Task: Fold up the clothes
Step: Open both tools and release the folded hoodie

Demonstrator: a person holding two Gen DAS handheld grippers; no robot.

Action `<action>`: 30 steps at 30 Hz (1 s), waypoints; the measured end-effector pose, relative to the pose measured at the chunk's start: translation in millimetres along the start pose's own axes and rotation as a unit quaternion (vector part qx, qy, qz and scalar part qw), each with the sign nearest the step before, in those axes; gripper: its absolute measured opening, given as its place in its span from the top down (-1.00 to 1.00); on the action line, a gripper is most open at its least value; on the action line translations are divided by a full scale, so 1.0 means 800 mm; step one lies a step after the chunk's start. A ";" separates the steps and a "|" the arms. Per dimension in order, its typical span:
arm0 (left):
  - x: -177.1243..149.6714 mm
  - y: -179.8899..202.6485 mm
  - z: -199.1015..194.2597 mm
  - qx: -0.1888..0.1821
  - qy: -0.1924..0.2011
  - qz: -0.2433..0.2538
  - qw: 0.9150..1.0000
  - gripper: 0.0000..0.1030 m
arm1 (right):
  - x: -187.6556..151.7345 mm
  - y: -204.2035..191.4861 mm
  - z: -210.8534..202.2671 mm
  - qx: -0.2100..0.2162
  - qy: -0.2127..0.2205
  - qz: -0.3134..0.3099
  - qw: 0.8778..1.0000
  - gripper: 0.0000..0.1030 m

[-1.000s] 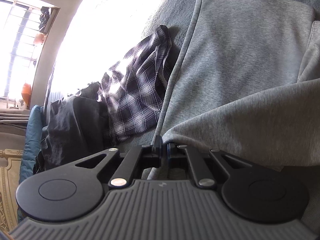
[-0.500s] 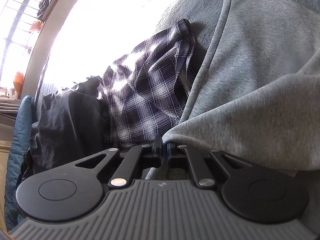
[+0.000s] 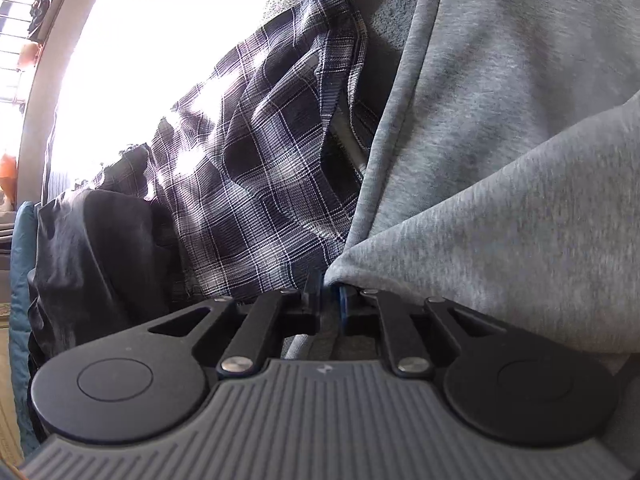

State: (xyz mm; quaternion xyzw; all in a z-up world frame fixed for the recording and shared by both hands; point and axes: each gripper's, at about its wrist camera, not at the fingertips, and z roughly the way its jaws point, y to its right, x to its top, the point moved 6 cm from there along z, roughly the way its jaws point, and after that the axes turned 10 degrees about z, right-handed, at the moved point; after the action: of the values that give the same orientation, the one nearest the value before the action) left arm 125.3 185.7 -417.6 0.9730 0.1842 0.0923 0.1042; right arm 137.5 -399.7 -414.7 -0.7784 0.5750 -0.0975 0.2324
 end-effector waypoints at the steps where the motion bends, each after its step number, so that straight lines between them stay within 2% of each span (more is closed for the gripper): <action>1: 0.002 0.000 -0.003 -0.001 0.003 0.001 1.000 0.57 | 0.001 -0.001 -0.005 0.006 -0.004 0.003 1.000 0.73; 3: 0.004 0.001 -0.009 -0.005 0.010 0.001 1.000 0.51 | 0.002 -0.003 -0.015 0.018 -0.012 0.010 1.000 0.41; 6: 0.007 0.001 -0.017 -0.012 0.023 -0.013 1.000 0.34 | 0.004 -0.004 -0.038 0.034 -0.002 0.019 0.999 0.17; 11: 0.010 0.007 -0.036 -0.026 0.044 -0.020 0.999 0.14 | 0.008 0.006 -0.068 0.053 0.014 0.040 0.998 0.12; 15: -0.002 0.009 -0.051 -0.024 0.048 -0.009 0.999 0.10 | 0.000 0.010 -0.089 0.059 0.022 0.027 0.998 0.12; 18: -0.023 0.005 -0.067 -0.028 0.050 -0.006 0.998 0.09 | -0.023 -0.004 -0.105 0.065 0.019 -0.020 0.997 0.12; 22: -0.058 -0.004 -0.091 -0.033 0.062 0.005 0.998 0.07 | -0.071 -0.033 -0.114 0.071 -0.012 -0.105 0.992 0.12; 24: -0.077 -0.009 -0.101 -0.036 0.069 0.013 0.997 0.06 | -0.114 -0.052 -0.112 0.069 -0.041 -0.173 0.982 0.12; 27: -0.103 -0.026 -0.110 -0.041 0.077 0.016 0.996 0.06 | -0.187 -0.073 -0.106 0.057 -0.080 -0.272 0.957 0.12; 30: -0.135 -0.043 -0.119 -0.044 0.078 0.013 0.996 0.06 | -0.272 -0.092 -0.104 0.058 -0.127 -0.363 0.921 0.12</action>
State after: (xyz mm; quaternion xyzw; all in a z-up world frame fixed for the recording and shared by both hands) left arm -6.1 192.1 -349.5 0.9597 0.1746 0.1775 0.1307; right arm 95.2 -199.2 -281.9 -0.9245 0.2122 -0.1087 0.2974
